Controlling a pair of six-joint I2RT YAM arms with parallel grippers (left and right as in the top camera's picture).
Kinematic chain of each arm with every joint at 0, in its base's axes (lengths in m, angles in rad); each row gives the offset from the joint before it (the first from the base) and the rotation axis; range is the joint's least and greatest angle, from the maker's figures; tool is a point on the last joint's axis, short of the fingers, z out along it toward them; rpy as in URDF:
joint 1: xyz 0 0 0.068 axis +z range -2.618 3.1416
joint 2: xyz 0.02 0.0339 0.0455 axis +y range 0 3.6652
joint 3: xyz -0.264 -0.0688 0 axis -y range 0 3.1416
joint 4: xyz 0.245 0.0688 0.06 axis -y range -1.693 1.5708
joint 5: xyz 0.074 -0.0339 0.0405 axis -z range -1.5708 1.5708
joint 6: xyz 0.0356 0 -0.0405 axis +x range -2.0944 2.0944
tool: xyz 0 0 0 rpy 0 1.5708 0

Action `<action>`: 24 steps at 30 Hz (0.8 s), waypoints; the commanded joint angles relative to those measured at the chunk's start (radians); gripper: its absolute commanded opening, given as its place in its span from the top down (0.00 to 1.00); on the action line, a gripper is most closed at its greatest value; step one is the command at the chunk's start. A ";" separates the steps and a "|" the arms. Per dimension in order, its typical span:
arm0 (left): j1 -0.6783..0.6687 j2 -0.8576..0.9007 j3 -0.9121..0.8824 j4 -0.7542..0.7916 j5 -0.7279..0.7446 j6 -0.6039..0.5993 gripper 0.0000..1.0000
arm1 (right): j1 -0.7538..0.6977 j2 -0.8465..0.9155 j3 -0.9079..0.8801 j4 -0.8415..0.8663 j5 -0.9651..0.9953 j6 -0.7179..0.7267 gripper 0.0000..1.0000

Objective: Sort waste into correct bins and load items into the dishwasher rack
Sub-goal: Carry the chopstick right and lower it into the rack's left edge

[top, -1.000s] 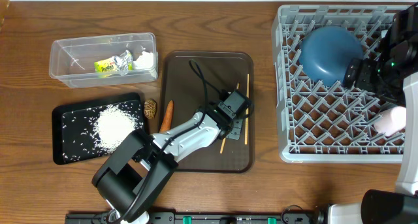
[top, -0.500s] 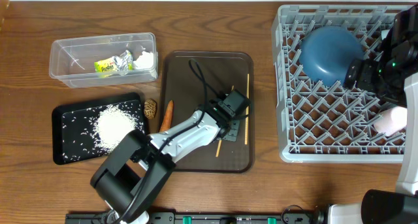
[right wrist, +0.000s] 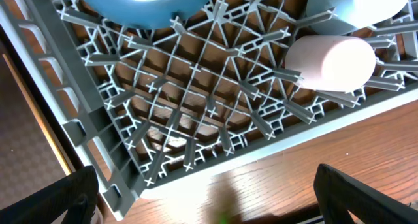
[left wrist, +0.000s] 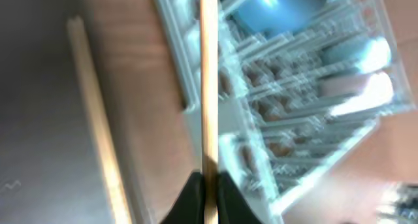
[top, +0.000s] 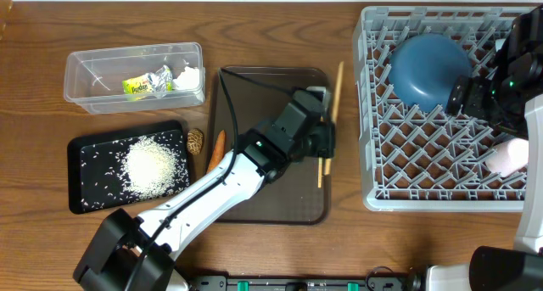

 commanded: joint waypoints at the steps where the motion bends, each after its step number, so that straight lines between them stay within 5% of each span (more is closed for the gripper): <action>1: -0.013 -0.002 0.014 0.075 0.093 -0.117 0.94 | -0.015 -0.005 -0.001 -0.002 0.000 -0.011 0.01; 11: -0.056 0.072 0.014 0.291 0.047 -0.305 0.94 | -0.014 -0.005 -0.001 -0.006 -0.001 -0.011 0.01; 24: -0.095 0.208 0.014 0.420 0.047 -0.324 0.94 | -0.014 -0.005 -0.001 -0.006 -0.001 -0.011 0.01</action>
